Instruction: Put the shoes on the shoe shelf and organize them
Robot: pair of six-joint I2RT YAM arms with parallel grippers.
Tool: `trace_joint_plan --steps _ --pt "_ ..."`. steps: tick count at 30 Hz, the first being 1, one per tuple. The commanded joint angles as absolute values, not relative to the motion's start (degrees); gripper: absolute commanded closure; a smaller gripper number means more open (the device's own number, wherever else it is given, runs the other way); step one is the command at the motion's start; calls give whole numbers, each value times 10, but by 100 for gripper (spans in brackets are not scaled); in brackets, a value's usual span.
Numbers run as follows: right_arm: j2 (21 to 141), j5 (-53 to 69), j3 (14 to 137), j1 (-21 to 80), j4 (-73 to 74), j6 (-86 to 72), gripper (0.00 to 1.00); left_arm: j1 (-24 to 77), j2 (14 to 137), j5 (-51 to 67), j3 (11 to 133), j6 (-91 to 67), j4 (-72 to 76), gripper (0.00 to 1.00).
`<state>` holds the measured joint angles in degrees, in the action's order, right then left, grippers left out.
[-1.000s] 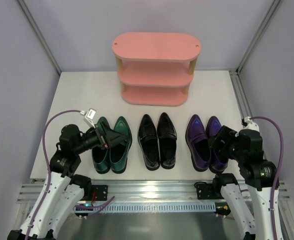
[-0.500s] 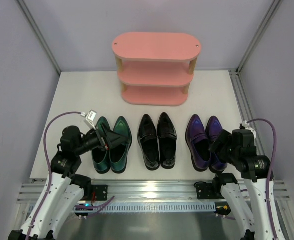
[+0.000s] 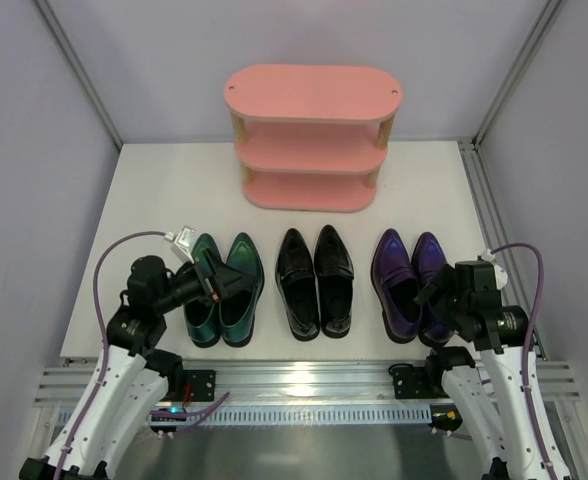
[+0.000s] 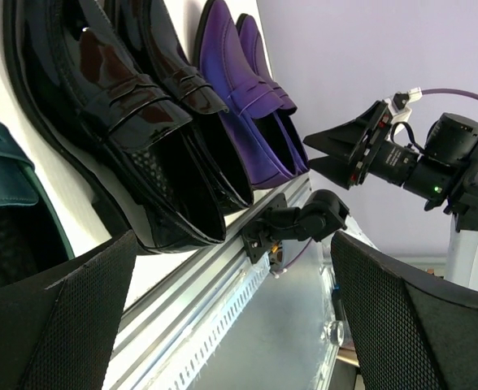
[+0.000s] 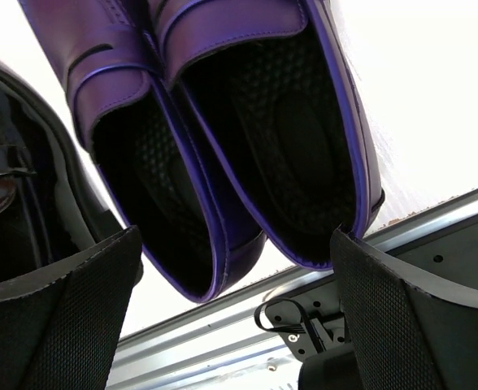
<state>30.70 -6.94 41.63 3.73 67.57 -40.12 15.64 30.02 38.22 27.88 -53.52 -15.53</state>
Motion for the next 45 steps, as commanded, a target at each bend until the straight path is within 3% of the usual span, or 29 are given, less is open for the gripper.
trace_joint_plan --steps 1,11,22,25,28,29,32,45 --pt "315 -76 396 38 648 -425 3 156 291 368 269 -554 -128 0" --pt "328 -67 355 40 598 -447 0 156 295 364 251 -577 -102 0" --pt "373 -45 289 73 521 -448 32 156 294 359 245 -575 -102 0" --pt "386 -56 284 98 516 -460 36 156 295 359 244 -575 -101 0" --pt "402 -75 283 137 507 -479 59 156 294 360 244 -575 -102 0" --pt "406 -79 284 149 504 -484 80 156 294 360 245 -574 -102 0" --pt "431 -98 295 184 499 -492 96 156 289 359 245 -574 -105 0" --pt "443 -186 499 212 562 -390 96 156 265 349 252 -569 -126 0"
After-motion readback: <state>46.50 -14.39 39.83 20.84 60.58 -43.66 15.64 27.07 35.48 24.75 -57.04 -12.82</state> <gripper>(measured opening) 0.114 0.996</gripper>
